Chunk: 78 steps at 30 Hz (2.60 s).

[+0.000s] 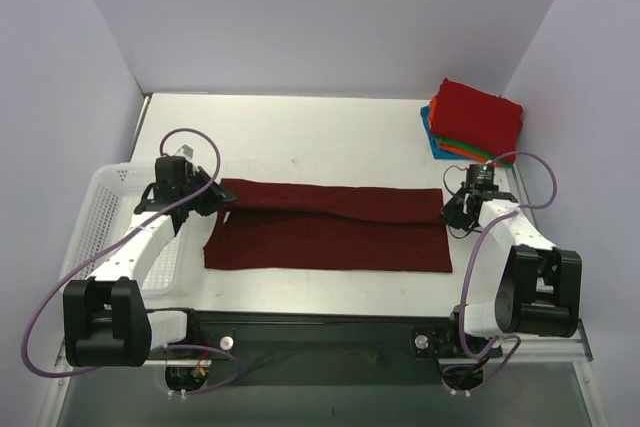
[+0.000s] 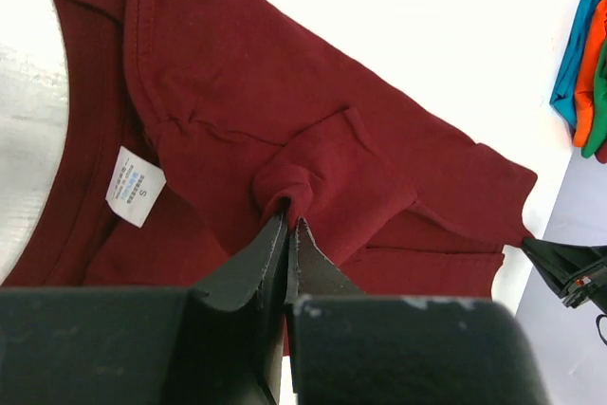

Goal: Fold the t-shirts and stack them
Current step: Fold the other side of the tshirt into a rectangle, then rotate the tshirt 90 degrees

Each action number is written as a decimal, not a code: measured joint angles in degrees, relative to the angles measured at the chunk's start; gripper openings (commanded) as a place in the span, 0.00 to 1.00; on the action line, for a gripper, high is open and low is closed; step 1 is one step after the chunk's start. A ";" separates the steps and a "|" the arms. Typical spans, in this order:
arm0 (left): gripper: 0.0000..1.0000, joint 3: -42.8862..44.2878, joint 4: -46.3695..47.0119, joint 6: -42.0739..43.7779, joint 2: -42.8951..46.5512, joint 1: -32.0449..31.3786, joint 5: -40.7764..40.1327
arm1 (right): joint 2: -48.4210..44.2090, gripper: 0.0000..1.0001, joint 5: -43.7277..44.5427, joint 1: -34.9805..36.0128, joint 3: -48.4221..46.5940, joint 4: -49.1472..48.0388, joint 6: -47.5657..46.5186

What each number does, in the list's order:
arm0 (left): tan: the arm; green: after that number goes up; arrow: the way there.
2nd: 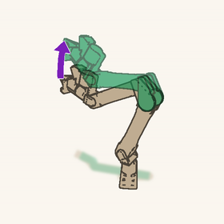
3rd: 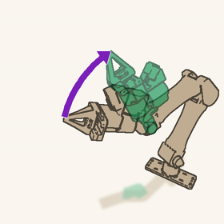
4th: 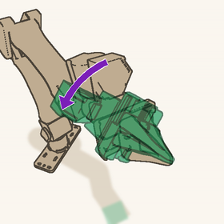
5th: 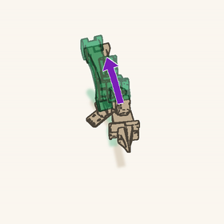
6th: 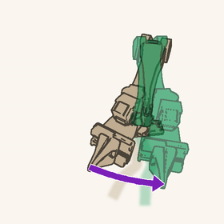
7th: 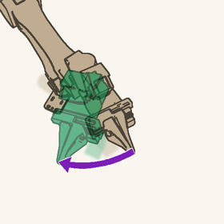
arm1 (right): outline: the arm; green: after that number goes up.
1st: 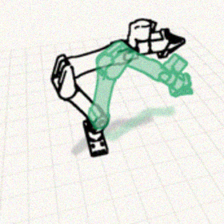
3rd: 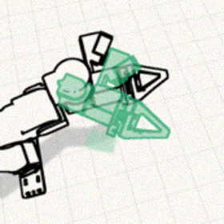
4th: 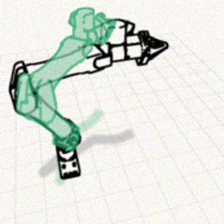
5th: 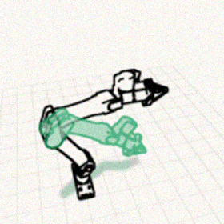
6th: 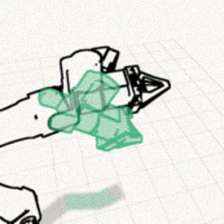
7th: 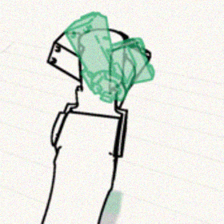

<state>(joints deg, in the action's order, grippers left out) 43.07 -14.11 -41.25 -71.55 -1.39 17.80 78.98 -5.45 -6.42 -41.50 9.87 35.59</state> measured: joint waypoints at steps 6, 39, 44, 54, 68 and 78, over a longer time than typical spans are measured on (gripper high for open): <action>0.00 -1.46 0.11 0.02 1.27 0.00 -0.28 | -0.59 0.00 -0.02 -0.59 0.85 -0.04 -0.22; 0.34 -6.99 0.74 0.07 2.47 -0.42 -1.16 | -1.29 0.41 -1.22 -1.55 4.68 -2.12 -1.14; 0.45 -6.99 0.68 0.33 4.98 -0.55 -1.18 | -5.22 0.48 -2.36 -1.86 4.07 0.42 -2.14; 0.47 -6.93 0.09 0.98 7.45 -1.97 -2.27 | -5.73 0.48 -2.51 9.55 -0.46 0.87 1.14; 0.42 -1.99 5.79 -4.61 -10.93 -19.56 -10.56 | 11.72 0.47 -3.76 13.03 -4.28 -7.69 6.91; 0.38 -3.10 8.35 -7.78 -15.30 -23.43 -14.93 | 6.95 0.46 -5.73 8.96 2.29 -11.74 8.15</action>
<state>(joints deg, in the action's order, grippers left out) 39.97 -5.76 -49.04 -86.85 -24.82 2.87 85.93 -11.18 2.55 -39.20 -1.87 43.75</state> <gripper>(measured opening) 0.385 0.463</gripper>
